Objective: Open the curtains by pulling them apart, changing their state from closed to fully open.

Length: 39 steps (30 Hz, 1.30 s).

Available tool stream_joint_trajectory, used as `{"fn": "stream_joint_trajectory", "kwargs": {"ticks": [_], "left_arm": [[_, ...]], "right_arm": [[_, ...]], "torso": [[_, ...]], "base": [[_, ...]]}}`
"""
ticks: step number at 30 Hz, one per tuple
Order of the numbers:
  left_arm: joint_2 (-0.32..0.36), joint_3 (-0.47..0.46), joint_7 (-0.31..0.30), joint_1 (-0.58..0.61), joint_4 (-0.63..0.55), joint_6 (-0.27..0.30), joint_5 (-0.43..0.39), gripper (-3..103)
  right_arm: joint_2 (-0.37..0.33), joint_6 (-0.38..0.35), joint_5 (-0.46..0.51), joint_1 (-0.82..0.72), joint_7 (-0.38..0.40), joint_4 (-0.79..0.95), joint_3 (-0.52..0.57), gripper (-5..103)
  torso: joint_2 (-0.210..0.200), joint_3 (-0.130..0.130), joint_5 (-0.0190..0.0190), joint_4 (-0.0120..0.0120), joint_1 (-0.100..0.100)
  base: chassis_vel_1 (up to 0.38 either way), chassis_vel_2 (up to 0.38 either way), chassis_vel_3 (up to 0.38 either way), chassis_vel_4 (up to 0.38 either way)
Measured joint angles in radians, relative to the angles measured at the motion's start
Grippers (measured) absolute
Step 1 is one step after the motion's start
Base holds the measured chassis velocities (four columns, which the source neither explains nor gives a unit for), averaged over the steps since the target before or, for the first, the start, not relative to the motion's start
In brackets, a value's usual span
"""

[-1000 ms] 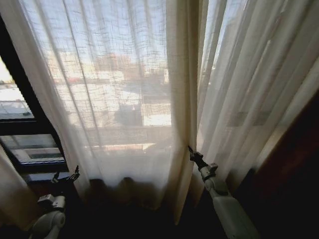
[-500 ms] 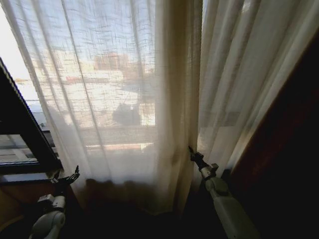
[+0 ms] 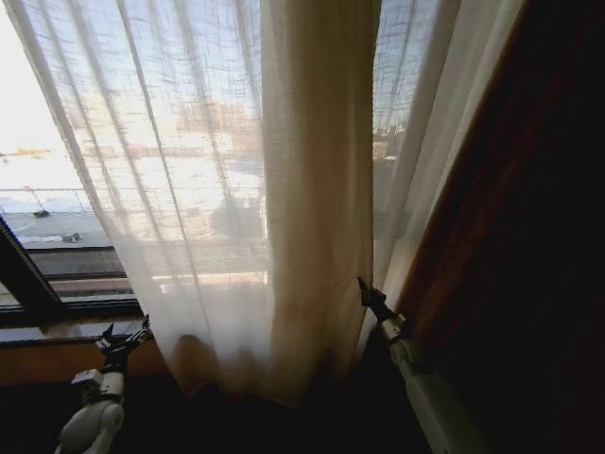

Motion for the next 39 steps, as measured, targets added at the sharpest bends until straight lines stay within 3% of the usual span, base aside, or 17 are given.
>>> {"fn": "stream_joint_trajectory", "kwargs": {"ticks": [9, 10, 12, 21, 32, 38, 39], "left_arm": [[0.0, 0.0, 0.001, 0.0, 0.0, 0.0, 0.0, 100], [0.0, 0.0, 0.0, 0.0, 0.0, 0.0, 0.0, 100], [0.0, 0.0, 0.0, 0.0, 0.0, 0.0, 0.0, 100], [0.0, -0.001, 0.0, 0.0, 0.0, 0.0, 0.0, 100], [0.0, 0.0, 0.0, 0.0, 0.0, 0.0, 0.0, 100], [0.0, 0.0, 0.0, 0.0, 0.0, 0.0, 0.0, 100], [0.0, 0.0, 0.0, 0.0, 0.0, 0.0, 0.0, 100]], "right_arm": [[-0.002, 0.004, -0.001, 0.006, 0.0, -0.005, 0.0, 0], [-0.002, 0.004, -0.001, 0.005, -0.002, -0.005, 0.0, 0], [-0.001, 0.004, -0.003, 0.004, -0.003, -0.005, 0.0, 0], [-0.008, 0.007, -0.007, -0.007, -0.012, -0.006, 0.007, 0], [-0.02, -0.008, -0.01, -0.035, -0.02, 0.028, -0.006, 0], [-0.026, -0.042, -0.004, -0.046, -0.014, 0.054, -0.007, 27], [-0.026, -0.042, -0.004, -0.046, -0.014, 0.054, -0.007, 27]], "torso": [[0.0, 0.0, 0.0, 0.0001, 0.0], [0.0, 0.0, -0.0019, 0.0007, 0.0], [0.0, 0.0, -0.002, 0.001, 0.0], [0.0, 0.0, -0.0001, 0.0, 0.0], [0.0, 0.0, -0.0007, 0.0005, 0.0], [0.0, 0.0, -0.0005, 0.0002, 0.0], [0.0, 0.0, -0.0005, 0.0002, 0.0]], "base": [[-0.094, -0.109, 0.1, 0.091], [0.0, 0.0, 0.0, 0.0], [0.0, 0.0, 0.0, 0.0], [0.028, 0.027, -0.02, -0.019], [0.0, 0.0, 0.0, 0.0], [0.0, 0.0, 0.0, 0.0], [0.0, 0.0, 0.0, 0.0]]}}
